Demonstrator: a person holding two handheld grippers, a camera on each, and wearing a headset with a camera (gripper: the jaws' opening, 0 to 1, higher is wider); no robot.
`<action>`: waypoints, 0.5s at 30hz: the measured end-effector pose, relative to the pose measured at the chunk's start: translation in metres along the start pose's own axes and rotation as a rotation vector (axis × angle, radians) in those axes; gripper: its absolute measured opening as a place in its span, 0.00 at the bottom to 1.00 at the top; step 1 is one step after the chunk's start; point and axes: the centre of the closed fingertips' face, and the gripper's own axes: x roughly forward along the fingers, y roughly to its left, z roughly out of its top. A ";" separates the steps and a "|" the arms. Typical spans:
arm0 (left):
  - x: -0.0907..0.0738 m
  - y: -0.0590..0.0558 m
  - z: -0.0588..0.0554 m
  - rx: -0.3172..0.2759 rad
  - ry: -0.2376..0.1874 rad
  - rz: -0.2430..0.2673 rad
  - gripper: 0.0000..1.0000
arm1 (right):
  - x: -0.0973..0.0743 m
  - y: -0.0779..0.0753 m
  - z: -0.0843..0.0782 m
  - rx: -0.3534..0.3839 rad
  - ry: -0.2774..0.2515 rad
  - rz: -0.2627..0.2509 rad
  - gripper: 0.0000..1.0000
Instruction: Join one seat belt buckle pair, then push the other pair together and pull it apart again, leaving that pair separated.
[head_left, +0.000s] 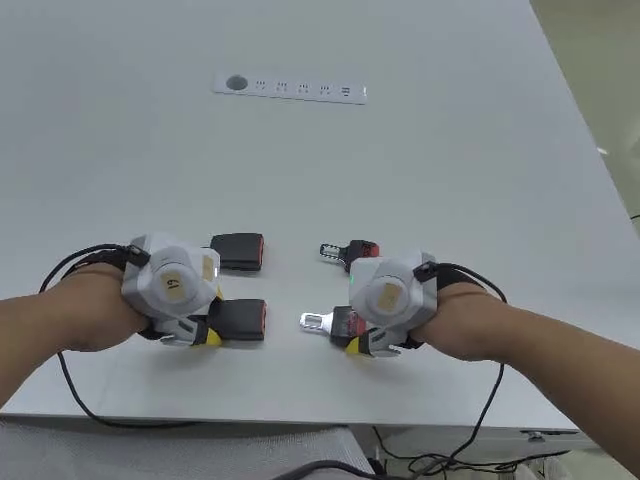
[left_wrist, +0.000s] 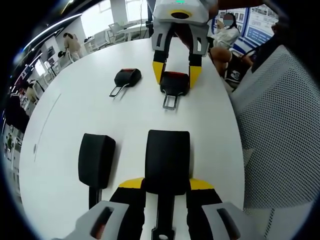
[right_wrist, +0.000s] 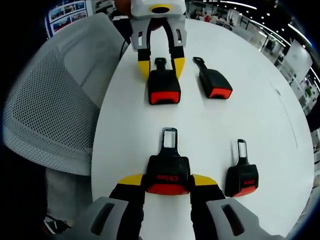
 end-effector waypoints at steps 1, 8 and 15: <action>0.001 0.000 -0.001 0.002 0.001 -0.001 0.32 | 0.001 0.000 0.003 0.000 -0.003 -0.002 0.33; 0.000 0.000 -0.001 0.006 0.009 0.000 0.32 | 0.010 0.004 0.017 -0.005 -0.009 0.014 0.33; -0.003 -0.004 0.004 0.001 0.006 0.001 0.32 | 0.018 0.005 0.028 -0.006 -0.026 0.016 0.33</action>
